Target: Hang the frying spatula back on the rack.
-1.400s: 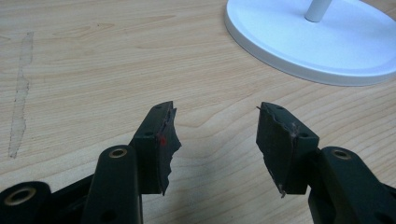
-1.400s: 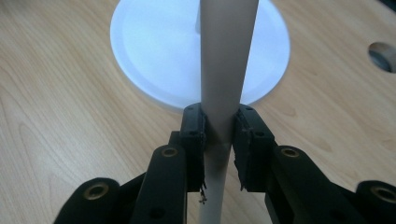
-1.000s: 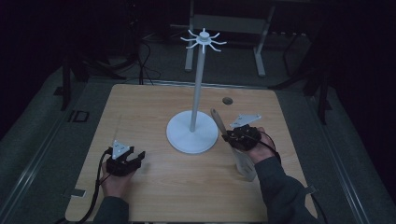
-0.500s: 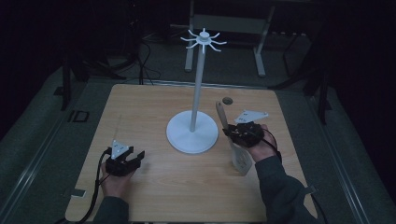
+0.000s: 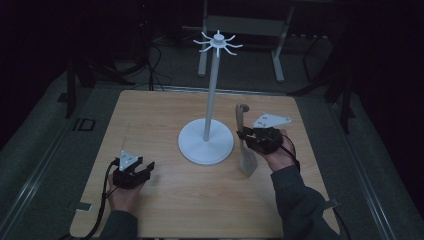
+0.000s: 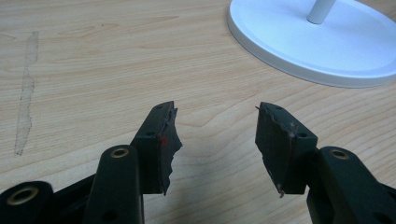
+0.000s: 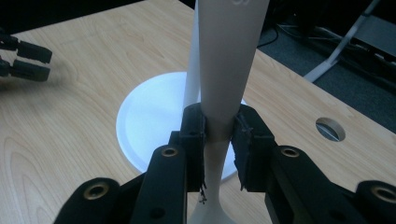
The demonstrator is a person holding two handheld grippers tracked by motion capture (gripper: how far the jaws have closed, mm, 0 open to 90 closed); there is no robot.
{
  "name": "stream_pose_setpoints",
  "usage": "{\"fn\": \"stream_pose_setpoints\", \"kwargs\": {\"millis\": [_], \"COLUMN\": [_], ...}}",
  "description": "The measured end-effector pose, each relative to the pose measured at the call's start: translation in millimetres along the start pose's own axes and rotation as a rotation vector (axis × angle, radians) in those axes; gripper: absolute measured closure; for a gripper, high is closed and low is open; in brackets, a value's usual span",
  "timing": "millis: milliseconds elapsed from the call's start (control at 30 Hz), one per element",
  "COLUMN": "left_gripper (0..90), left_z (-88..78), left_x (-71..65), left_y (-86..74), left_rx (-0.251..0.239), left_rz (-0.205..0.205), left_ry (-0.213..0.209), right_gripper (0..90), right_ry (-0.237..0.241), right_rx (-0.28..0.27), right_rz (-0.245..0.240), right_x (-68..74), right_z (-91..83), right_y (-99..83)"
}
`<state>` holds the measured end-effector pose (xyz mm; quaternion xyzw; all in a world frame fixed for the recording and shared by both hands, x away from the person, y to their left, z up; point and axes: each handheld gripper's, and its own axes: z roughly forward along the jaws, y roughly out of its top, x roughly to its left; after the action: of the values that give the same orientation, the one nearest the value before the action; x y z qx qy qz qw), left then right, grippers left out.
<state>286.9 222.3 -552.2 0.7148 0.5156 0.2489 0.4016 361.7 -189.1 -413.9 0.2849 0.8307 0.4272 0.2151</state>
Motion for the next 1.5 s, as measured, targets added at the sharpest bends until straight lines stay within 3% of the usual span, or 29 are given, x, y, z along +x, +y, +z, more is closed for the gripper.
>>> {"fn": "stream_pose_setpoints", "kwargs": {"millis": [1500], "left_gripper": [48.2], "left_z": [-0.3], "left_x": [1.0], "left_y": [0.0], "left_rx": [-0.003], "left_rz": [-0.007], "left_ry": [0.002], "right_gripper": [74.8], "right_ry": [0.004], "right_rx": [-0.140], "right_rz": [0.101], "right_x": [0.3], "right_z": [-3.6], "right_y": [30.7]}}
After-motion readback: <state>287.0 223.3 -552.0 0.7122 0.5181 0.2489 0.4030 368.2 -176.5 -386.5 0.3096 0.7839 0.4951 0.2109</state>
